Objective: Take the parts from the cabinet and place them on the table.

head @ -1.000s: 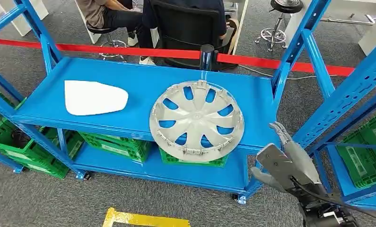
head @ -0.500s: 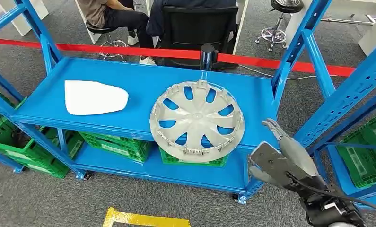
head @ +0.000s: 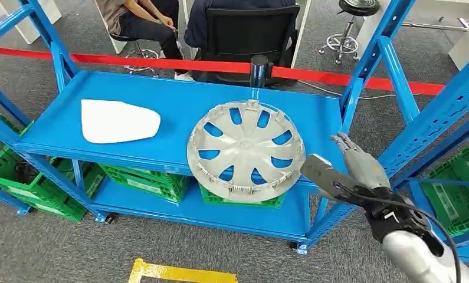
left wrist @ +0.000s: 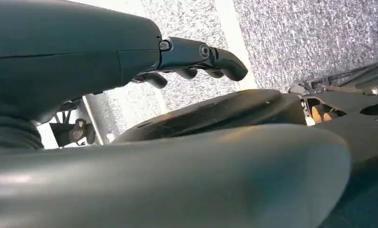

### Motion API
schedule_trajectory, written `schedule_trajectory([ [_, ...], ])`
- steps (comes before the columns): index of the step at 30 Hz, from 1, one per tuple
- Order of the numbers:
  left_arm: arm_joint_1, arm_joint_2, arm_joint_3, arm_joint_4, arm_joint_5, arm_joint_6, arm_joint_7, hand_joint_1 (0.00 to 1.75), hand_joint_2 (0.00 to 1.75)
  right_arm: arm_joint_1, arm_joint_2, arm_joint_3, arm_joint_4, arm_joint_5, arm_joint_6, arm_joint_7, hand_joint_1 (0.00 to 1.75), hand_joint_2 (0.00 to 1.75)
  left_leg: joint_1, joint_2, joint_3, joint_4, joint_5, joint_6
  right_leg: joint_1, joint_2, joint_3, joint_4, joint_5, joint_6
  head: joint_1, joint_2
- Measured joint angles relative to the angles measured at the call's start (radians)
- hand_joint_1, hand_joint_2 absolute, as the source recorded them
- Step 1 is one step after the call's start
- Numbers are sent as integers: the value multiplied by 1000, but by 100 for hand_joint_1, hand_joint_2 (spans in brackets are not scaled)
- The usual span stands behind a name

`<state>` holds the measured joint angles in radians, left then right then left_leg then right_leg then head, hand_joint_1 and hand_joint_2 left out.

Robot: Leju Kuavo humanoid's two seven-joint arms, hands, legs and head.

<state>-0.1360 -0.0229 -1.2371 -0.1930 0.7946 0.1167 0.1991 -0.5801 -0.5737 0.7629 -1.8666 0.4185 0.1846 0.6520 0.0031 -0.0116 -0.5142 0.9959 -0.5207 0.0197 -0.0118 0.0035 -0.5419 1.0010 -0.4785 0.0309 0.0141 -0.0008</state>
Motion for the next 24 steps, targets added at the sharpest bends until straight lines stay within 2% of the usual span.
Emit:
schedule_trajectory([
  [6,-1,1,-6,0,8,-2,0,0,0,-67,63,48,82,54,24,-37,0,175,0,0,-1,0,0,0,0,0,-1,0,0,0,-1,0],
  [11,0,2,-6,1,8,-3,0,0,0,-90,106,77,121,61,28,-42,0,175,0,-1,-1,0,0,0,0,-1,-1,0,0,0,0,0],
  [24,0,5,-7,1,12,-3,2,0,0,-111,142,120,170,68,32,-48,0,175,0,-1,-1,0,0,0,0,-1,-1,0,0,0,0,0],
])
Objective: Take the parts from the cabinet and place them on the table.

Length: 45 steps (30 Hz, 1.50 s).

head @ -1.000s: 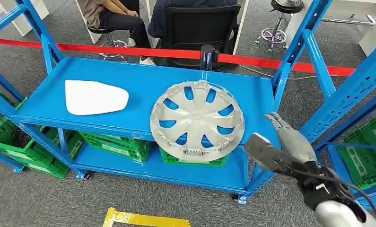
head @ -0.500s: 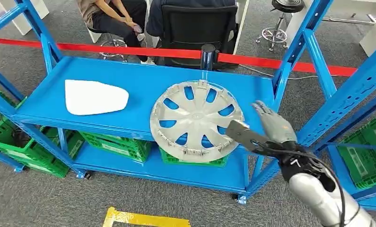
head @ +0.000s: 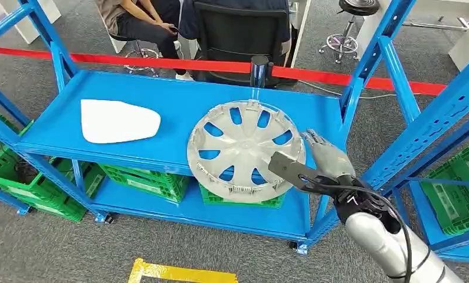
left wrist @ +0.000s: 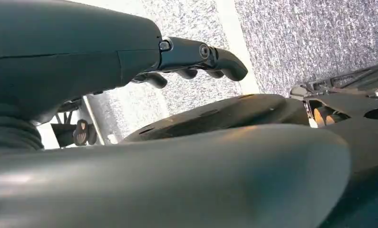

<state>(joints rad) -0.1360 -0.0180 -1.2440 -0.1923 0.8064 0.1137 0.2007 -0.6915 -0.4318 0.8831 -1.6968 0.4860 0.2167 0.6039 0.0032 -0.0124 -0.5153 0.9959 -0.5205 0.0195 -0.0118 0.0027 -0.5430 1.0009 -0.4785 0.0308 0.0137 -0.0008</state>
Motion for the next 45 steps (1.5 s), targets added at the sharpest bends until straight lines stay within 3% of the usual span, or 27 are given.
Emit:
schedule_trajectory([
  [5,0,1,0,0,4,-3,5,0,0,-9,31,22,11,8,7,-28,0,175,0,0,0,0,0,0,0,0,0,0,0,0,0,0],
  [14,0,14,-1,1,6,-10,32,0,0,-16,79,48,40,-102,14,-66,0,175,0,0,0,0,0,0,0,0,0,0,0,0,0,0],
  [26,-1,31,-8,2,3,-24,40,0,0,-17,178,119,214,-10,15,-150,0,175,0,0,0,0,0,0,0,0,0,0,0,0,0,0],
  [30,-1,33,-8,2,5,-24,40,0,0,-26,194,135,243,7,28,-151,0,175,0,0,0,0,0,0,0,0,0,0,0,0,0,0],
  [31,-1,34,-8,3,7,-25,40,0,0,-28,196,139,249,17,34,-151,0,175,0,0,14,0,0,0,0,0,-1,0,0,0,0,0],
  [45,0,34,-8,3,14,-23,40,0,0,-31,228,188,310,159,77,-173,0,175,0,0,11,0,4,1,0,0,-2,0,3,-1,-1,0],
])
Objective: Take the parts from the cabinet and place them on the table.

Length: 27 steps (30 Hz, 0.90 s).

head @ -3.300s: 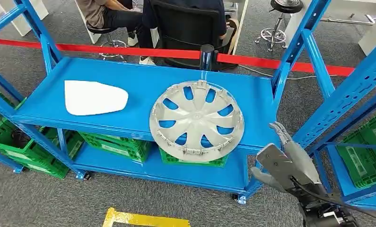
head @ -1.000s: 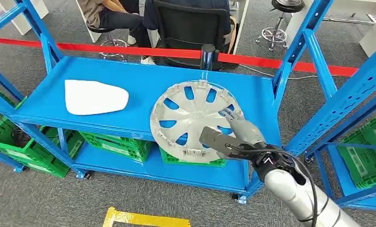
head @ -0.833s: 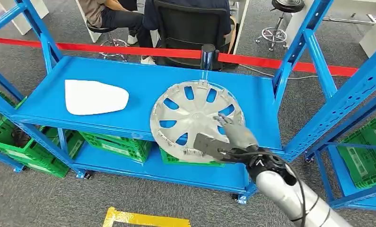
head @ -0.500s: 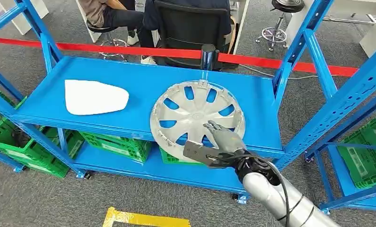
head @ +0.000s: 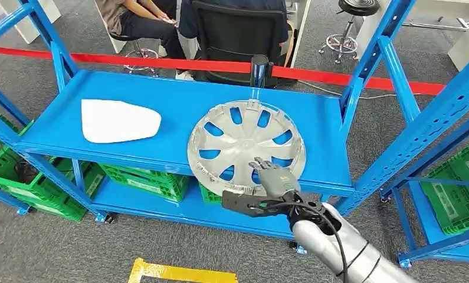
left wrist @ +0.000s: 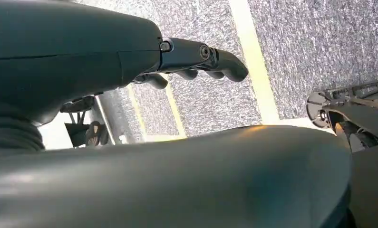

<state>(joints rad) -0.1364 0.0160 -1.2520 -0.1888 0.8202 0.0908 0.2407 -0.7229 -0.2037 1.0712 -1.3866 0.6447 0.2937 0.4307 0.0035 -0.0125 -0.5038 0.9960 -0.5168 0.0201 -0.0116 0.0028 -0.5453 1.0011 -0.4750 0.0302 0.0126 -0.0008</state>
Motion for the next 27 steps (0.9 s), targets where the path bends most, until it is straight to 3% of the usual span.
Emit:
schedule_trajectory([
  [16,0,0,0,0,1,0,0,0,0,-1,5,7,21,26,3,-7,0,175,0,0,0,0,0,0,0,0,0,0,0,0,2,0],
  [27,1,0,0,1,0,6,-8,0,0,3,5,-7,119,134,-13,-7,0,175,0,0,0,0,0,0,0,0,-1,0,0,0,1,0],
])
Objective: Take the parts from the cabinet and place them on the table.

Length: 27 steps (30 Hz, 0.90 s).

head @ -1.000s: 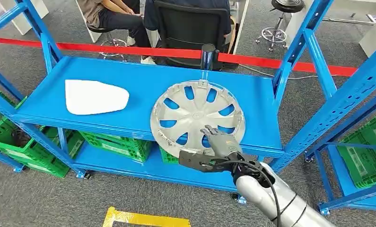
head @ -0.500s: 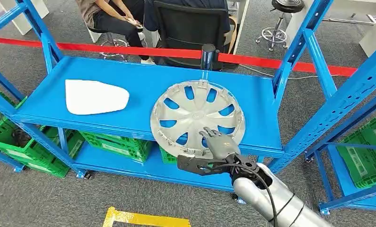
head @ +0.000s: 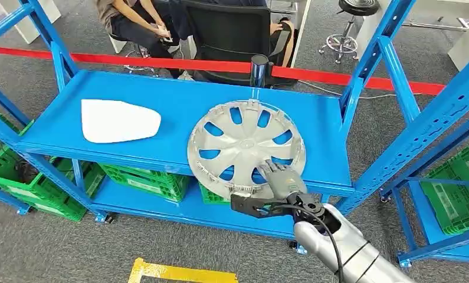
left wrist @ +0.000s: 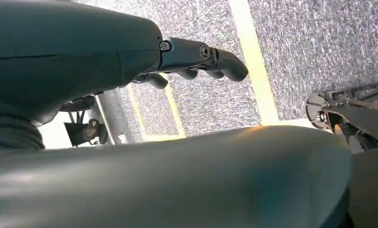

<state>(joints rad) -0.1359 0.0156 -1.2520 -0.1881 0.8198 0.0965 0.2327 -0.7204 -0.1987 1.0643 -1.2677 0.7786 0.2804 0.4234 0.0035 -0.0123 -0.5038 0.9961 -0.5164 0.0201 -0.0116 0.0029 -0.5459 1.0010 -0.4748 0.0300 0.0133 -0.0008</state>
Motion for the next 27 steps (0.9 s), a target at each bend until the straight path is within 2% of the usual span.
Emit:
schedule_trajectory([
  [10,0,-7,0,0,-3,2,-14,0,0,6,0,-17,40,28,-25,-6,0,175,0,0,0,0,0,0,0,0,0,0,1,0,0,0],
  [11,0,-8,0,0,-4,2,-16,0,0,7,1,-17,44,37,-29,-11,7,175,0,0,0,0,0,0,0,0,0,0,1,0,0,0],
  [12,0,-10,0,0,-4,2,-18,0,0,8,2,-17,47,48,-35,-16,175,175,0,0,0,0,0,0,0,0,0,0,1,0,0,0],
  [19,0,-24,0,0,-3,10,-31,0,0,13,13,-16,63,122,-63,-30,175,175,0,0,0,0,0,0,0,0,0,0,1,0,0,0],
  [27,0,-31,0,0,-2,12,-31,0,0,12,20,-16,65,135,-76,-30,175,175,0,0,0,0,0,0,0,0,0,0,1,0,0,0],
])
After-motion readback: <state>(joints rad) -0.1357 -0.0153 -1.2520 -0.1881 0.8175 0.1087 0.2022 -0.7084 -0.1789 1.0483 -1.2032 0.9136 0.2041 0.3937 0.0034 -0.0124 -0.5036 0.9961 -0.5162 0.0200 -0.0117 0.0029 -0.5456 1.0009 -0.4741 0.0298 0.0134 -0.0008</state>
